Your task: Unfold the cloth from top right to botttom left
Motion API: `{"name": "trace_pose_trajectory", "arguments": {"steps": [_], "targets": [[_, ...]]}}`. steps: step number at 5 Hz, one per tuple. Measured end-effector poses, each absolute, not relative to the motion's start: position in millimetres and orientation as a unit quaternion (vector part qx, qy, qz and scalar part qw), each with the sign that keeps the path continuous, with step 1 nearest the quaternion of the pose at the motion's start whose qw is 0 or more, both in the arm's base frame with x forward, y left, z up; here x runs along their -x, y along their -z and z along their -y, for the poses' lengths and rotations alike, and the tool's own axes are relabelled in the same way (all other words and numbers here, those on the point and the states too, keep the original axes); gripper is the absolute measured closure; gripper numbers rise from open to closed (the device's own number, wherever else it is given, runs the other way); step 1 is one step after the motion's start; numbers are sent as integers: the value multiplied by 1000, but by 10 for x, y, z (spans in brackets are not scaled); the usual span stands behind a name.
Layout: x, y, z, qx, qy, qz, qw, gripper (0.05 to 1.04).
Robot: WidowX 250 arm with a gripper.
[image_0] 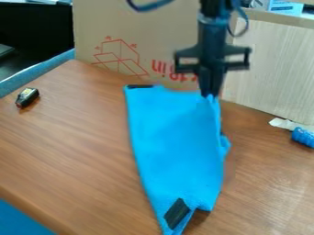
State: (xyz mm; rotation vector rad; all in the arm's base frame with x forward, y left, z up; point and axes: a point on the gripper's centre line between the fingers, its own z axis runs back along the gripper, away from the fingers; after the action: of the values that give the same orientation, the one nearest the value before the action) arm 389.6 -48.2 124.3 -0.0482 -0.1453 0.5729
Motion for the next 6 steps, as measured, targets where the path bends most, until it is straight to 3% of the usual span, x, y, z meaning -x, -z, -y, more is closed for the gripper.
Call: {"name": "trace_pose_trajectory", "arguments": {"steps": [1, 3, 4, 6], "targets": [[-3714, -1406, 330, 40, -282, 81, 955, 1033], [-3189, -1496, -180, 40, -289, 78, 953, 1033], [-3051, -1448, -393, 30, -288, 55, 956, 1033], [-2846, -1494, -870, 13, -268, 50, 962, 1033]]}}
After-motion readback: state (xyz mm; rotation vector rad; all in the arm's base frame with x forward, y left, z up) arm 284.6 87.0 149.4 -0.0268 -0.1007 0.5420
